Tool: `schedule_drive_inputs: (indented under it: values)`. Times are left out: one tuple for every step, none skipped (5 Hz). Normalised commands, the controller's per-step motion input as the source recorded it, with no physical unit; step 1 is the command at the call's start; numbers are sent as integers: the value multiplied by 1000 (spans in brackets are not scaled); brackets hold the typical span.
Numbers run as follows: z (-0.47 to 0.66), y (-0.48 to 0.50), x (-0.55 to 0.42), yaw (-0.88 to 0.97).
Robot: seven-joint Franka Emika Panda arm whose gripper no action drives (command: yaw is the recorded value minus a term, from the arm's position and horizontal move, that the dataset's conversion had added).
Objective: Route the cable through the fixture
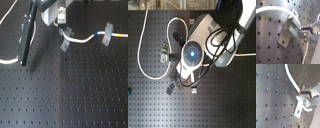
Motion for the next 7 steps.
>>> schedule_drive_inputs:
  values:
    - [0,22,-24,0]
    - [-227,-1,-1,0]
    - [-377,-2,-2,329]
    - [-362,-2,2,163]
    - [-90,-229,161,-383]
    - [-49,-262,93,-463]
    - [-61,-213,-98,-329]
